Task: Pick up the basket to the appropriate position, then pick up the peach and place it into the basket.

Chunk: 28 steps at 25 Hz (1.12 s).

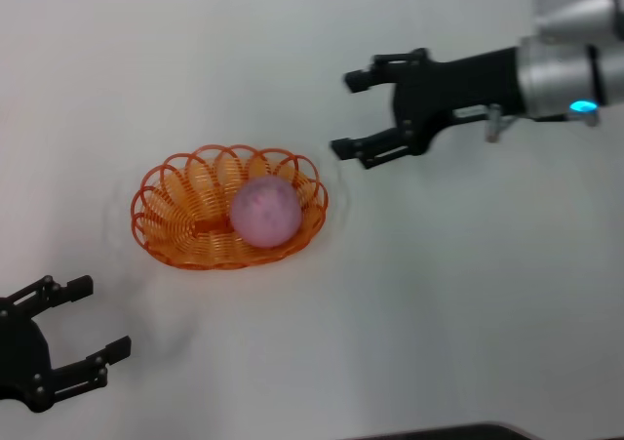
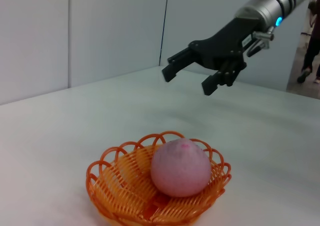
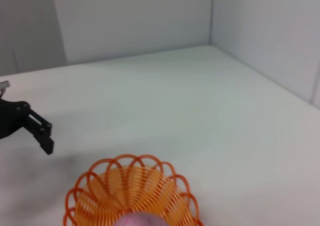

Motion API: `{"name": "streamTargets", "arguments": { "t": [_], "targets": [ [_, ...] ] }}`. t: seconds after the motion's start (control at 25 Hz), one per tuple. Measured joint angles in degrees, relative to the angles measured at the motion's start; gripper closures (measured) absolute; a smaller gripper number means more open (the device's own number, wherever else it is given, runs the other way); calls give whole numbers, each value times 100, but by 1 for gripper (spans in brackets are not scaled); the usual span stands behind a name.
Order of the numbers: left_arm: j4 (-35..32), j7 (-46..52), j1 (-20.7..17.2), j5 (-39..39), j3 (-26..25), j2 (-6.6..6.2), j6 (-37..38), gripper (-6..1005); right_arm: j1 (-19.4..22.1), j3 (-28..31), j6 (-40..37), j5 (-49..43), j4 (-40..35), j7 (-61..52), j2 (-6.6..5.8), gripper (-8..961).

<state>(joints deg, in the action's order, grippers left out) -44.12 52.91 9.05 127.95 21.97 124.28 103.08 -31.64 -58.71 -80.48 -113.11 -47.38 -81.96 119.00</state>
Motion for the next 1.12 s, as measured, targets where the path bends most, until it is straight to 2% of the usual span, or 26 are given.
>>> {"name": "streamTargets", "arguments": {
  "t": [0.2, 0.8, 1.12],
  "targets": [
    [0, 0, 6, -8, -35, 0, 47, 171, 404, 553, -255, -1, 60, 694, 32, 1],
    [44, 0, 9, 2, -88, -9, 64, 171, 916, 536, -535, -335, 429, 1082, 37, 6],
    [62, 0, 9, 25, -88, -2, 29, 171, 963, 536, -540, -366, 510, 1156, 32, 7]
  ]
}}
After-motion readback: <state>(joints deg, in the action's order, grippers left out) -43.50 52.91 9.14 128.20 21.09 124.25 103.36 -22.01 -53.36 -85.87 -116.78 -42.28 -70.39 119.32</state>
